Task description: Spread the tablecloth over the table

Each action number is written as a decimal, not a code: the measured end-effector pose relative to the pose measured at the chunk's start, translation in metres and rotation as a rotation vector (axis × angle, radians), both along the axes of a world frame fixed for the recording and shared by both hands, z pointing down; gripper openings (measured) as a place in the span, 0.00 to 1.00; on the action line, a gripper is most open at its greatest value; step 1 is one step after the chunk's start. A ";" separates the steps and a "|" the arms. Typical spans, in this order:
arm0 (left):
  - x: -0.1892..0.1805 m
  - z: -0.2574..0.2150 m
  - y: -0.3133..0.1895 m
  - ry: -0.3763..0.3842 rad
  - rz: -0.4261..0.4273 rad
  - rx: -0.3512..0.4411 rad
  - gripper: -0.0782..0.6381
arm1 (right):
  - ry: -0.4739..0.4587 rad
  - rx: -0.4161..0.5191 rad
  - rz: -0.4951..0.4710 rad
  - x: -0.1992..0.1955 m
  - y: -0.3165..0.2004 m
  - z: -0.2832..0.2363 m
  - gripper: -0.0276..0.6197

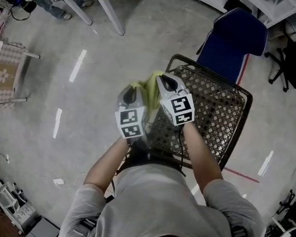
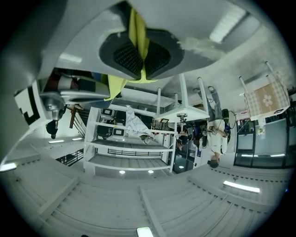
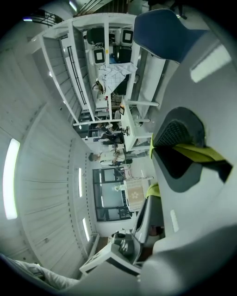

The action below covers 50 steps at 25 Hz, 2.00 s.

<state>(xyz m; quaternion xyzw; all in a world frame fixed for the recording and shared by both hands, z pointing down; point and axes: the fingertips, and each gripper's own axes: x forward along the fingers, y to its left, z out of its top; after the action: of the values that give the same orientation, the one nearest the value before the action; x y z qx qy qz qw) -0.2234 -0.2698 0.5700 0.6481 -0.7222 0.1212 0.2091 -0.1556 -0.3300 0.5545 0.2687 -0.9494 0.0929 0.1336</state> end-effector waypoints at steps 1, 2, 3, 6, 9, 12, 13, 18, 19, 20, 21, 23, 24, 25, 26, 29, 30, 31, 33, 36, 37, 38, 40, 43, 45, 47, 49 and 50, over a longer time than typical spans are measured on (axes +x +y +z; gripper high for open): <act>0.004 -0.007 -0.010 -0.010 0.008 0.015 0.14 | -0.033 -0.007 0.037 0.013 -0.017 -0.005 0.06; 0.006 -0.020 -0.023 -0.023 0.017 0.045 0.14 | -0.078 -0.006 0.093 0.033 -0.038 -0.018 0.06; 0.008 -0.040 -0.039 -0.036 0.030 0.089 0.14 | -0.119 0.015 0.165 0.059 -0.061 -0.037 0.06; 0.021 -0.123 -0.084 -0.076 0.097 0.268 0.14 | -0.116 0.231 0.369 0.162 -0.111 -0.121 0.06; 0.046 -0.203 -0.106 -0.104 0.178 0.430 0.14 | -0.017 0.457 0.490 0.254 -0.115 -0.193 0.06; 0.078 -0.238 -0.112 -0.082 0.248 0.495 0.14 | 0.077 0.538 0.609 0.320 -0.099 -0.222 0.06; 0.089 -0.240 -0.113 -0.066 0.268 0.496 0.14 | 0.083 0.540 0.644 0.335 -0.093 -0.225 0.06; 0.101 -0.236 -0.098 -0.040 0.282 0.483 0.14 | 0.015 0.476 0.665 0.331 -0.071 -0.213 0.06; 0.095 -0.233 -0.093 -0.037 0.265 0.474 0.14 | 0.014 0.455 0.629 0.316 -0.070 -0.204 0.06; 0.087 -0.229 -0.086 -0.038 0.243 0.464 0.14 | 0.013 0.432 0.588 0.297 -0.068 -0.194 0.06; 0.077 -0.225 -0.078 -0.042 0.219 0.454 0.14 | 0.007 0.411 0.542 0.275 -0.065 -0.185 0.06; 0.050 -0.216 -0.059 -0.063 0.160 0.433 0.14 | -0.015 0.377 0.432 0.220 -0.059 -0.168 0.06; 0.034 -0.210 -0.046 -0.077 0.120 0.421 0.14 | -0.027 0.363 0.366 0.189 -0.054 -0.160 0.06; 0.016 -0.205 -0.032 -0.090 0.071 0.409 0.14 | -0.040 0.349 0.297 0.156 -0.048 -0.153 0.06; -0.003 -0.200 -0.018 -0.098 0.024 0.396 0.14 | -0.051 0.335 0.232 0.123 -0.041 -0.148 0.06; -0.056 -0.184 0.019 -0.095 -0.071 0.356 0.14 | -0.075 0.303 0.083 0.028 -0.013 -0.140 0.06; -0.072 -0.177 0.033 -0.091 -0.095 0.334 0.14 | -0.081 0.293 0.030 -0.004 -0.002 -0.137 0.06; -0.086 -0.169 0.050 -0.091 -0.122 0.307 0.14 | -0.088 0.279 -0.029 -0.035 0.011 -0.134 0.06; -0.111 -0.153 0.082 -0.095 -0.174 0.266 0.14 | -0.098 0.250 -0.142 -0.090 0.039 -0.128 0.06; -0.137 -0.136 0.118 -0.079 -0.234 0.229 0.14 | -0.098 0.204 -0.247 -0.148 0.076 -0.116 0.06; -0.143 -0.132 0.127 -0.072 -0.251 0.218 0.14 | -0.096 0.186 -0.274 -0.162 0.086 -0.111 0.06; -0.147 -0.128 0.135 -0.068 -0.263 0.213 0.14 | -0.095 0.168 -0.301 -0.174 0.096 -0.106 0.06; -0.152 -0.120 0.147 -0.069 -0.279 0.208 0.14 | -0.095 0.139 -0.356 -0.194 0.114 -0.098 0.06; -0.160 -0.112 0.160 -0.059 -0.305 0.196 0.14 | -0.099 0.105 -0.437 -0.221 0.141 -0.090 0.06; -0.165 -0.108 0.167 -0.049 -0.320 0.178 0.14 | -0.104 0.087 -0.493 -0.235 0.160 -0.084 0.06; -0.165 -0.098 0.171 -0.045 -0.313 0.154 0.14 | -0.102 0.068 -0.541 -0.247 0.175 -0.077 0.06; -0.163 -0.088 0.171 -0.039 -0.303 0.130 0.14 | -0.096 0.049 -0.568 -0.253 0.181 -0.069 0.06; -0.161 -0.085 0.169 -0.033 -0.302 0.118 0.14 | -0.090 0.041 -0.572 -0.253 0.179 -0.064 0.06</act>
<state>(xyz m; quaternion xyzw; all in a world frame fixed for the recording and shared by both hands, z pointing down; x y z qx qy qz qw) -0.3845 -0.1009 0.4854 0.5412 -0.8206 0.0563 0.1746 -0.4091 -0.1505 0.4906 -0.0118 -0.9933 0.0440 0.1066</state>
